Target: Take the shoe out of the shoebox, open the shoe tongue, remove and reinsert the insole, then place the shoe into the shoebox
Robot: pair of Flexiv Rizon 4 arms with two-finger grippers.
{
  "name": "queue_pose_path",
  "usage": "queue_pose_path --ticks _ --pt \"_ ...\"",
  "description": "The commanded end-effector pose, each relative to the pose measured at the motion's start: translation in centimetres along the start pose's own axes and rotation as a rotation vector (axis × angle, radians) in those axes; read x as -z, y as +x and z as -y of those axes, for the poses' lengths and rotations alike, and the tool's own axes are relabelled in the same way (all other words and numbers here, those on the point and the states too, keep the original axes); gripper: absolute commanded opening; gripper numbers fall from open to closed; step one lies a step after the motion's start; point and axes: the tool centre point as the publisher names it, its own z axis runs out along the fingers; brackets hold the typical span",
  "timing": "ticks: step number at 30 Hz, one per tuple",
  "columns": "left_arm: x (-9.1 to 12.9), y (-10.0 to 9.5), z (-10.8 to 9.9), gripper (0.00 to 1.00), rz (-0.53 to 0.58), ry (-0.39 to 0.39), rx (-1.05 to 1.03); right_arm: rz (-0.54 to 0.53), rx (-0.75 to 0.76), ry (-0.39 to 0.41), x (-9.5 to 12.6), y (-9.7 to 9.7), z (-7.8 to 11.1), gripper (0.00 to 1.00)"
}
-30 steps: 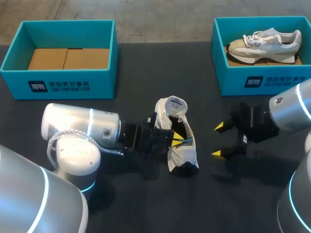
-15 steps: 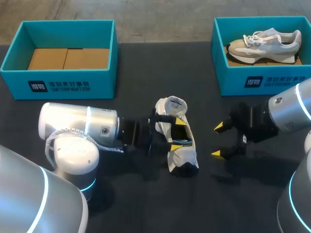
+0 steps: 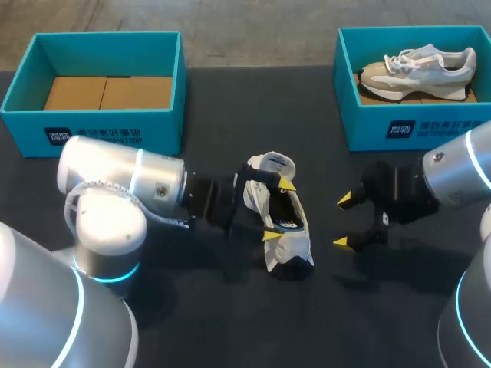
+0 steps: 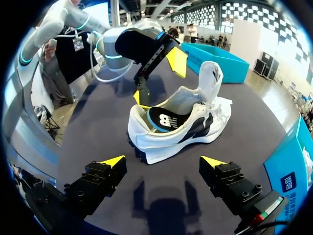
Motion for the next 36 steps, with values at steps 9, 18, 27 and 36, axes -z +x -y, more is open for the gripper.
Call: queue_pose_path --ticks 9,18,27,36 --pt "1.6 -1.3 -0.2 1.00 -0.203 0.026 -0.040 -0.032 -0.001 0.068 1.7 0.0 -1.0 1.00" --pt "2.0 -1.2 0.3 1.00 -0.493 0.055 -0.082 -0.066 0.002 0.123 2.6 -0.1 -1.7 1.00" --pt "2.6 -1.9 0.5 1.00 -0.704 0.045 -0.132 -0.078 -0.037 0.121 4.2 -0.1 -2.2 1.00" --pt "2.3 -2.5 0.8 1.00 -0.720 0.028 -0.140 -0.094 -0.056 0.103 4.8 -0.1 -2.4 1.00"
